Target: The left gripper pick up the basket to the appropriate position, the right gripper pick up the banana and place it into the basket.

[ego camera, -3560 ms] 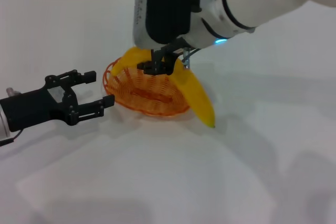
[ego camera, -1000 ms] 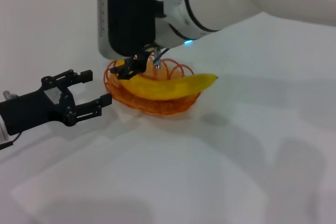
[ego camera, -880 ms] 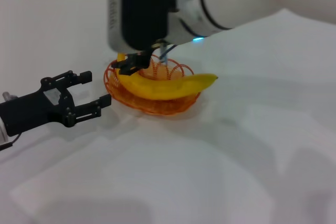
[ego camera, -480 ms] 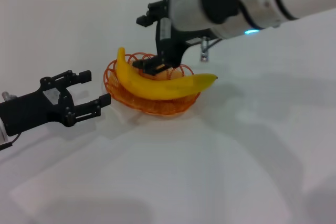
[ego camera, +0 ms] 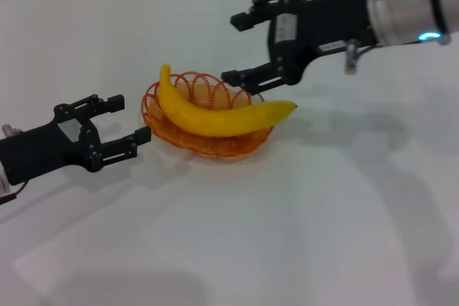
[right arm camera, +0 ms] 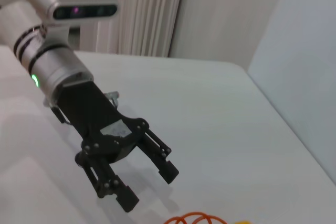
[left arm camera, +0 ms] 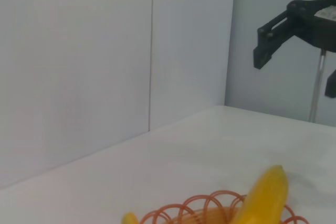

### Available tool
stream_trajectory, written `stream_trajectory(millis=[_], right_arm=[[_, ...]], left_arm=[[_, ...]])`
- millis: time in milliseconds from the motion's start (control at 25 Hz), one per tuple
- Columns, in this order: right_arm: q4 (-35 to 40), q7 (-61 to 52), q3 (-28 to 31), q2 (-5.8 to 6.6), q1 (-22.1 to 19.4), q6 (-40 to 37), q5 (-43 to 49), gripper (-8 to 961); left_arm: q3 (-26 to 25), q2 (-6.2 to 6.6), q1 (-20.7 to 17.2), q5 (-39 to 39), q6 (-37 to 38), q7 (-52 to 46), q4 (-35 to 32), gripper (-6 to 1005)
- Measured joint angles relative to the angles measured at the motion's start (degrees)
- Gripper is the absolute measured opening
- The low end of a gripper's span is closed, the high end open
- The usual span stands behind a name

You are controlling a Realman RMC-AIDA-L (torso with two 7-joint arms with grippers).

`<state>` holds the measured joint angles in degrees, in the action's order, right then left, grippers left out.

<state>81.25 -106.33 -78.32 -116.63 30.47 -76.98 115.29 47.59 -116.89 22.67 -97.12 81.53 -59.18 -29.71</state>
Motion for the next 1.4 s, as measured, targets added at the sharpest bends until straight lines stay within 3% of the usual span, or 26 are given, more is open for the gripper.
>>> stream_trajectory(millis=[200, 640, 1080, 1400], right_arm=[[-5.72, 4.1, 6.63, 0.08, -0.44, -3.06, -1.98, 825], [-20.25, 12.33, 15.22, 0.65, -0.12, -3.18, -1.21, 825], [-22.56, 12.87, 22.26, 0.79, -2.6, -5.7, 5.48, 825], [-22.61, 12.9, 23.11, 0.87, -4.48, -7.16, 7.14, 825]], left_arm=[[-0.1, -0.04, 0.09, 0.07, 0.18, 0.34, 0.0, 796], [-0.2, -0.09, 0.26, 0.1, 0.24, 0.47, 0.0, 796], [-0.16, -0.09, 0.06, 0.09, 0.3, 0.47, 0.0, 796], [-0.14, -0.09, 0.0, 0.09, 0.3, 0.47, 0.0, 796]])
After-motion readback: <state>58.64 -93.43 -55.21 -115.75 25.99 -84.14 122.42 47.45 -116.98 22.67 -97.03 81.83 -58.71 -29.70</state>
